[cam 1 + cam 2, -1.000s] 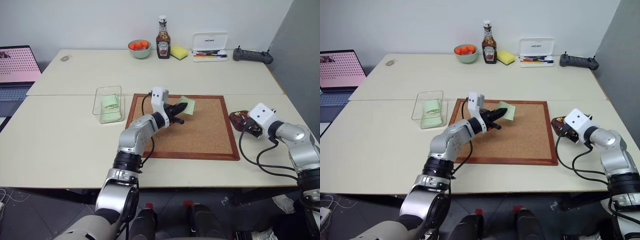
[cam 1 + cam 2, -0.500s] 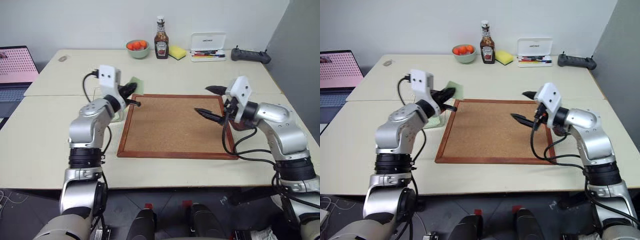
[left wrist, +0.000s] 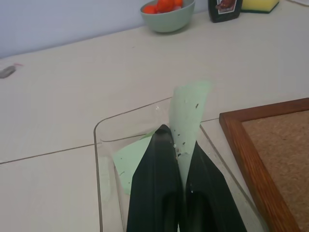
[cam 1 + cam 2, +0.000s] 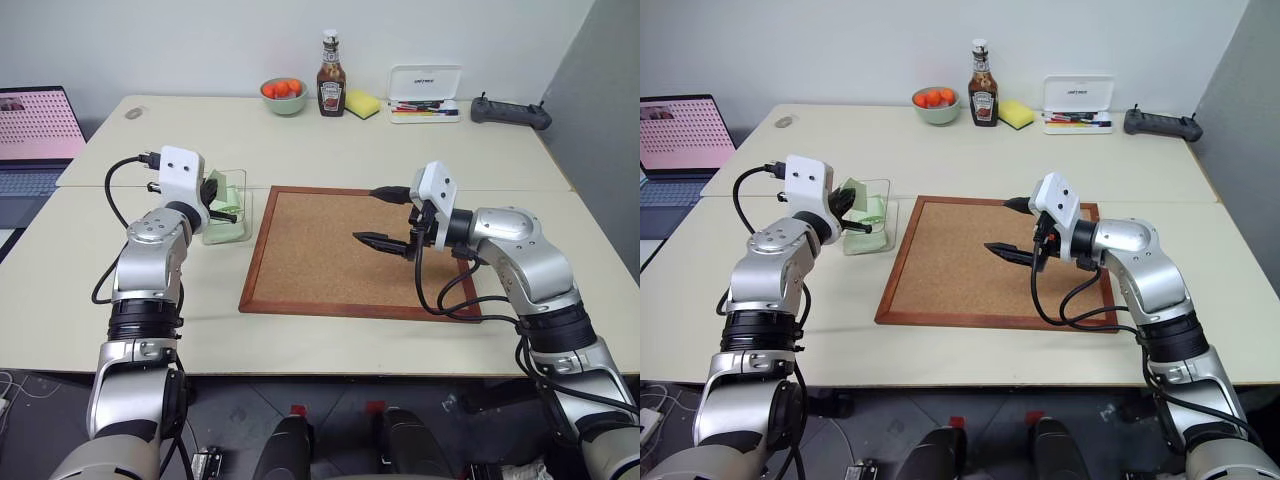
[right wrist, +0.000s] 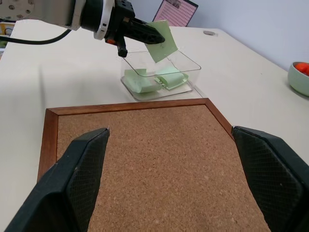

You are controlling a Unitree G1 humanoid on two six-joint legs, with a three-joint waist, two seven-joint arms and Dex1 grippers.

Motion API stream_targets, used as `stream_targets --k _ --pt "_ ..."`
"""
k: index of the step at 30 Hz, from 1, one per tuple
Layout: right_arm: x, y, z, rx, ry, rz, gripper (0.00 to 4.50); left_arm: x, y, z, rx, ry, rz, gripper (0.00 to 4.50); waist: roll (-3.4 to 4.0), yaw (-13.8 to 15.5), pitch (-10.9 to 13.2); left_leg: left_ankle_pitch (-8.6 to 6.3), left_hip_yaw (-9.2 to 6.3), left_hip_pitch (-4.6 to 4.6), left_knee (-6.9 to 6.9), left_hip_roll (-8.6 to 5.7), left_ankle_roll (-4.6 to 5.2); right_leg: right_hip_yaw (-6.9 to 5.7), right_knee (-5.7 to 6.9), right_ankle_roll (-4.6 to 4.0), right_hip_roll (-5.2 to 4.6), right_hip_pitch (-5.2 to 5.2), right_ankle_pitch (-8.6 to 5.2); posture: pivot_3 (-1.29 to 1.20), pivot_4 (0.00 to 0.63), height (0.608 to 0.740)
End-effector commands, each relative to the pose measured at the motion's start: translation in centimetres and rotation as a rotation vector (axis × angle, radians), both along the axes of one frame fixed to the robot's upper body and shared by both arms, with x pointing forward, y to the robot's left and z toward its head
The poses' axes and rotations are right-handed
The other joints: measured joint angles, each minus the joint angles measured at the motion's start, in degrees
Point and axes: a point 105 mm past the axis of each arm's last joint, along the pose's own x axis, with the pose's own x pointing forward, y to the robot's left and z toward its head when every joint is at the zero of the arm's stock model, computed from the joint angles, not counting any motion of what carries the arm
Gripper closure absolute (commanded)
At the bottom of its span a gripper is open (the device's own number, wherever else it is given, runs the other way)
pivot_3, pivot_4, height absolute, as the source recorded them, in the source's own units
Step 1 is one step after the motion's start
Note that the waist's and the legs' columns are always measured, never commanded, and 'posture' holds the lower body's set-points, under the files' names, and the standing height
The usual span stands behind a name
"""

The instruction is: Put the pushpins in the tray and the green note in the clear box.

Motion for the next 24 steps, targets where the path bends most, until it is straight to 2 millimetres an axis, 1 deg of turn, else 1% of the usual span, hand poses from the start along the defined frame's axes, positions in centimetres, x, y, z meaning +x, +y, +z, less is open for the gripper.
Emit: stream_targets --k 1,2,3,7,10,12,14,16,18,20,21,24 --pt "-0.7 0.5 1.0 0.012 -0.036 0.017 0.19 0.2 0.3 0.1 0.02 -0.029 0.039 4.13 0.0 -0.01 0.0 0.0 0.0 0.0 0.0 0.0 0.0 0.0 0.01 0.0 0.0 0.0 0.0 0.0 0.15 0.74" --pt "-0.7 0.5 1.0 0.012 -0.035 0.017 0.19 0.2 0.3 0.1 0.008 -0.033 0.046 4.0 0.0 -0.01 0.0 0.0 0.0 0.0 0.0 0.0 0.0 0.0 0.01 0.0 0.0 0.0 0.0 0.0 0.15 0.74" --pt "-0.7 0.6 1.0 0.013 -0.033 0.017 0.19 0.2 0.4 0.1 0.003 -0.036 0.051 3.73 0.0 -0.03 0.0 0.0 0.0 0.0 0.0 0.0 0.0 0.0 0.01 0.0 0.0 0.0 0.0 0.0 0.15 0.74" --pt "-0.7 0.5 0.9 0.011 -0.029 0.015 0.19 0.2 0.6 0.1 -0.008 -0.039 0.07 2.89 0.0 -0.06 0.0 0.0 0.0 0.0 0.0 0.01 0.0 0.0 0.02 0.0 0.0 0.0 0.0 0.0 0.15 0.74" --pt "-0.7 0.5 0.9 0.009 -0.028 0.014 0.19 0.1 0.8 -0.1 -0.013 -0.034 0.078 2.42 0.0 -0.05 0.0 0.0 0.0 0.0 0.0 0.0 0.0 -0.01 0.02 0.0 0.0 0.0 0.0 0.0 0.15 0.74" --pt "-0.7 0.5 1.0 0.01 -0.029 0.013 0.19 0.1 1.0 -0.1 -0.005 -0.033 0.089 1.95 0.0 -0.06 0.0 0.0 0.0 0.0 0.0 0.0 0.0 0.0 0.02 0.0 0.0 0.0 0.0 0.0 0.15 0.74" --pt "-0.6 0.4 1.0 0.015 -0.033 0.008 0.19 0.0 1.1 0.3 -0.002 -0.042 0.098 1.57 0.0 -0.05 0.0 0.0 0.0 0.0 0.0 0.0 0.0 0.0 0.02 0.0 0.0 0.0 0.0 0.0 0.15 0.74" --pt "-0.6 0.1 1.1 0.026 -0.031 -0.003 0.19 -0.1 0.5 1.1 -0.003 -0.068 0.062 1.17 0.0 -0.06 0.0 0.0 0.0 0.0 0.0 0.0 0.0 0.0 0.02 0.0 0.0 0.0 0.0 0.0 0.15 0.74" --pt "-0.5 -0.4 1.3 0.056 -0.026 -0.029 0.19 -0.3 -0.8 1.8 -0.02 -0.081 -0.021 1.17 0.0 -0.06 0.0 0.0 0.0 0.0 0.0 0.0 0.0 -0.01 0.02 0.0 0.0 0.0 0.0 0.0 0.15 0.74" --pt "-0.2 -1.1 1.4 0.116 -0.012 -0.074 0.19 -0.8 -2.6 2.5 -0.067 -0.094 -0.133 1.17 0.0 -0.06 0.0 0.0 0.0 -0.02 0.0 0.01 0.0 -0.01 0.01 0.0 0.0 0.0 0.0 0.0 0.15 0.74" --pt "0.0 -1.6 1.4 0.146 -0.01 -0.109 0.19 -1.2 -3.5 2.8 -0.062 -0.1 -0.184 1.17 0.0 -0.04 0.0 0.0 0.0 -0.03 0.0 0.0 0.0 0.0 0.01 0.0 0.0 0.0 0.0 0.0 0.15 0.74" --pt "0.3 -3.0 0.5 0.173 -0.014 -0.19 0.19 -2.4 -5.5 2.9 -0.027 -0.115 -0.299 1.17 0.0 -0.02 0.0 0.0 0.02 -0.04 0.01 -0.02 0.0 0.02 -0.01 0.0 -0.02 0.0 0.0 0.0 0.15 0.74"
